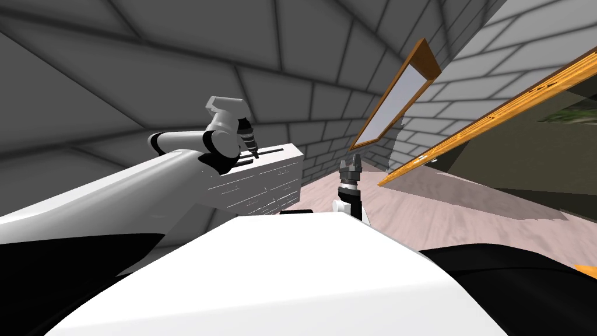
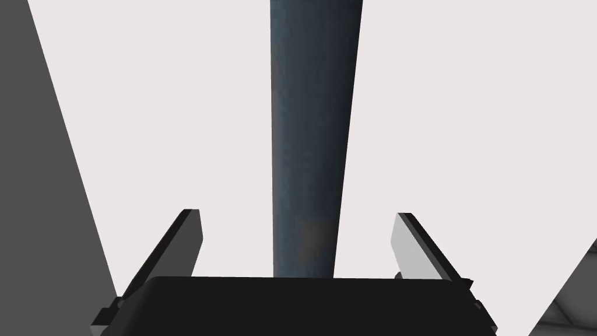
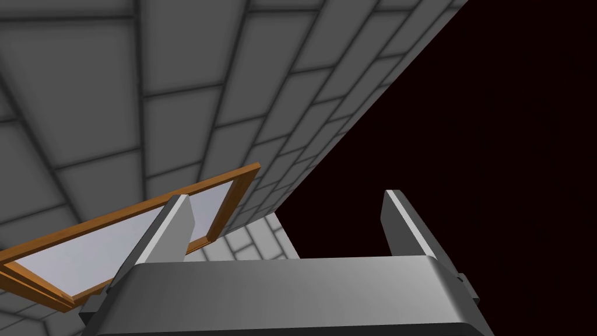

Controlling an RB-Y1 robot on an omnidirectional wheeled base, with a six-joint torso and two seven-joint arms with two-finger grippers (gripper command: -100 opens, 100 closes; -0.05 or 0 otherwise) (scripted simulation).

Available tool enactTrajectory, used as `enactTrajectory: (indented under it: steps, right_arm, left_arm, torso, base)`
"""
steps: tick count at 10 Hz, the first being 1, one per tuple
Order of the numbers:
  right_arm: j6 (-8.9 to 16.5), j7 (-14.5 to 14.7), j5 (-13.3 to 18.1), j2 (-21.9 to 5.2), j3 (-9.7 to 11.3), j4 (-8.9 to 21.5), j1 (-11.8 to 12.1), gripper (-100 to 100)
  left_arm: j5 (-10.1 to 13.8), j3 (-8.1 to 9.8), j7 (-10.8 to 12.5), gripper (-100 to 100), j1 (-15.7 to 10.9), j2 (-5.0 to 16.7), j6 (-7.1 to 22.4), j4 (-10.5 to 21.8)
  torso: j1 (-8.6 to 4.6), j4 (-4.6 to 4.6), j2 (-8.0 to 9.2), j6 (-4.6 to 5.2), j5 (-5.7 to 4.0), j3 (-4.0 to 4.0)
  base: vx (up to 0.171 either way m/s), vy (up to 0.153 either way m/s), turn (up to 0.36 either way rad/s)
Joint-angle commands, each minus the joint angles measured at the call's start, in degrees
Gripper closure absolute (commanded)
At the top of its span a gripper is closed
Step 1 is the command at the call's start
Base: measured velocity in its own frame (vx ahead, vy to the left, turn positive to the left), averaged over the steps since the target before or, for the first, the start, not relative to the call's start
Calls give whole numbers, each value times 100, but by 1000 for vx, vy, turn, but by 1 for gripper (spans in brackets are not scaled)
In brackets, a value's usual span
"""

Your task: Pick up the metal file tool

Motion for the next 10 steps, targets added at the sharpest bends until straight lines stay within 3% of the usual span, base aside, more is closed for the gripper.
enactTrajectory:
  steps: [1, 5, 6, 7, 8, 9, 10]
  right_arm:
    - [0, 0, 0, 0, 0, 0, 0, 0]
    - [0, 0, 0, 0, 0, 0, 0, 0]
    - [0, 0, 0, 0, 0, 0, 0, 0]
    - [0, 0, 0, 0, 0, 0, 0, 0]
    - [0, 0, 0, 0, 0, 0, 0, 0]
    - [0, 0, 0, 0, 0, 0, 0, 0]
    - [0, 0, 0, 0, 0, 0, 0, 0]
  left_arm:
    - [0, 0, 0, 100, 0, 0, 0, 0]
    - [0, 1, 4, 100, 3, 0, 8, 2]
    - [0, 1, 5, 0, 3, 0, 8, 2]
    - [-28, -1, 14, 100, -176, 46, 107, 71]
    - [-48, 0, 19, 100, -273, 70, 229, 47]
    - [-35, 0, 4, 100, -203, 62, 176, 32]
    - [-37, 0, 6, 0, -218, 65, 200, 28]
  torso:
    - [0, 0, 0, 0, 0, 0]
    - [6, -1, -8, 2, 1, -4]
    - [6, -1, -9, 3, 1, -5]
    - [5, -1, -9, 3, 1, -5]
    - [6, 4, -7, 3, -3, -1]
    - [5, 9, -5, 4, -6, 2]
    - [3, 5, -4, 3, -4, 1]
  base:
    - [0, 0, 0]
    - [0, 0, 0]
    - [0, 0, 0]
    - [3, 7, -17]
    - [9, 17, -20]
    - [7, 9, -6]
    - [0, 0, 0]
